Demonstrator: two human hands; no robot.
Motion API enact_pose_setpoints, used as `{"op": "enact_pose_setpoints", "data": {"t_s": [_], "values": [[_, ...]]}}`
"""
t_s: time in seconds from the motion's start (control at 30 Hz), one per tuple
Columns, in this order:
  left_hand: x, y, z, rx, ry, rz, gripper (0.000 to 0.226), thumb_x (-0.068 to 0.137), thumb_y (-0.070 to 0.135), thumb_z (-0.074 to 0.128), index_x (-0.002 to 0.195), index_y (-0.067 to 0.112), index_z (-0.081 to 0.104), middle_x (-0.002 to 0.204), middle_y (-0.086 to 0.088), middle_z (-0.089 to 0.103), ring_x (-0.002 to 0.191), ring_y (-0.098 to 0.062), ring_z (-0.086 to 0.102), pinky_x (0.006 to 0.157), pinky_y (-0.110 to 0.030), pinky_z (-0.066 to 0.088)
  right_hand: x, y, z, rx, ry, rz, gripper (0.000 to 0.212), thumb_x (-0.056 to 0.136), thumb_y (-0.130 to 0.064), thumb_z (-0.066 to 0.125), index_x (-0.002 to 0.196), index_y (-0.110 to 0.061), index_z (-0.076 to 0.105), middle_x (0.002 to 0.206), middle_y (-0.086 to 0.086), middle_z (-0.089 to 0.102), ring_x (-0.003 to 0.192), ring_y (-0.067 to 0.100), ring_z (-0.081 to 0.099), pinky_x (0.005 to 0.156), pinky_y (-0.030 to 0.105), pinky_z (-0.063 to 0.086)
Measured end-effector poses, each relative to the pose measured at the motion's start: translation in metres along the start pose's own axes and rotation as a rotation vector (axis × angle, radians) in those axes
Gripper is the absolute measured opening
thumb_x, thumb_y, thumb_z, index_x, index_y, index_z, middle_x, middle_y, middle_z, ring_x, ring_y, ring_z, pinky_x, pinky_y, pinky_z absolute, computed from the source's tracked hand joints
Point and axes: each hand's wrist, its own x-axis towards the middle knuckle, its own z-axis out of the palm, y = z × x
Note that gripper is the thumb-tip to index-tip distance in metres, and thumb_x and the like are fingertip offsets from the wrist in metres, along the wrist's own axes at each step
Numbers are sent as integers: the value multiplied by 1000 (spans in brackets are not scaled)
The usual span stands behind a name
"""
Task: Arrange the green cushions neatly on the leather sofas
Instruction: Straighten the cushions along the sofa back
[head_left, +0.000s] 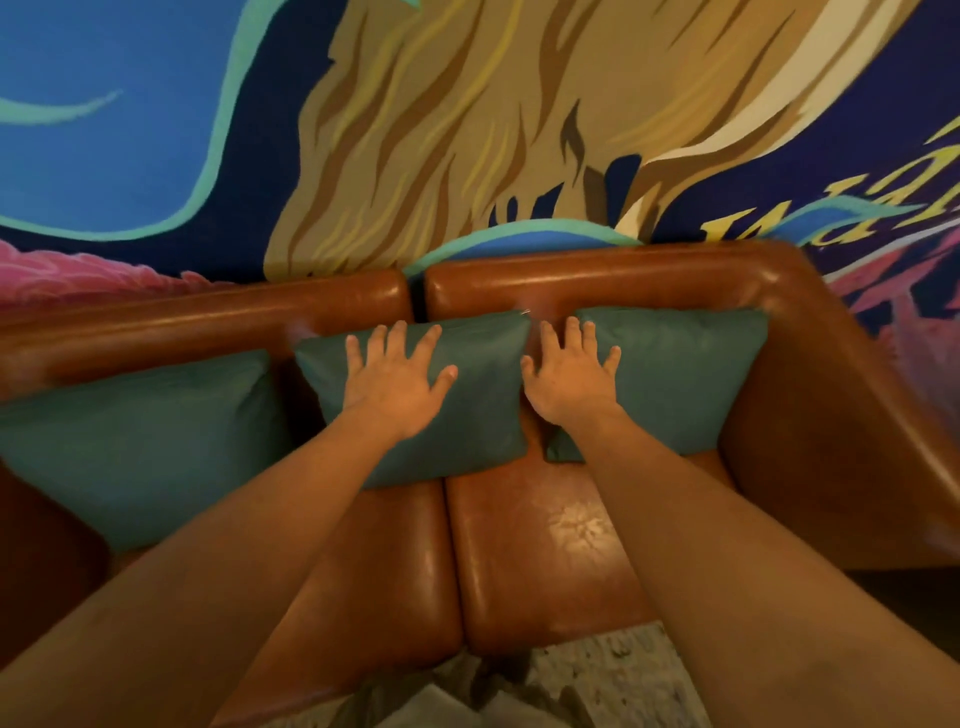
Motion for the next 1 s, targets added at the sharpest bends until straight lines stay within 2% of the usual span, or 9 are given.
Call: {"op": "enact_pose_setpoints", "data": {"t_s": [0.33, 0.57, 0.77, 1.0], "values": [[-36, -3, 0, 20, -26, 110, 74, 104, 70, 20, 168, 36, 7, 174, -15, 13, 161, -34, 7, 126, -64, 0, -58, -6, 5, -5, 80, 50, 68, 109, -51, 34, 169, -26, 14, 177, 12, 2, 163, 32, -8, 125, 71, -2], [-44, 27, -13, 53, 6, 207, 76, 103, 71, 22, 168, 34, 8, 173, -16, 14, 160, -34, 8, 126, -64, 0, -92, 30, -7, 4, 81, 132, 71, 108, -57, 36, 168, -29, 11, 177, 10, 0, 163, 34, -9, 121, 77, 2], [-40, 85, -23, 67, 16, 262, 77, 103, 71, 23, 168, 34, 7, 174, -16, 10, 161, -34, 4, 126, -64, -1, -106, 91, -30, 2, 114, 173, 74, 107, -61, 36, 169, -32, 7, 177, 8, -2, 163, 32, -10, 123, 75, 3], [-35, 197, -17, 63, 32, 273, 76, 103, 70, 25, 168, 33, 8, 174, -15, 9, 161, -34, 4, 126, -64, -2, -112, 197, -51, 30, 116, 174, 75, 107, -60, 37, 169, -32, 6, 177, 8, -2, 163, 32, -10, 124, 73, 3]]}}
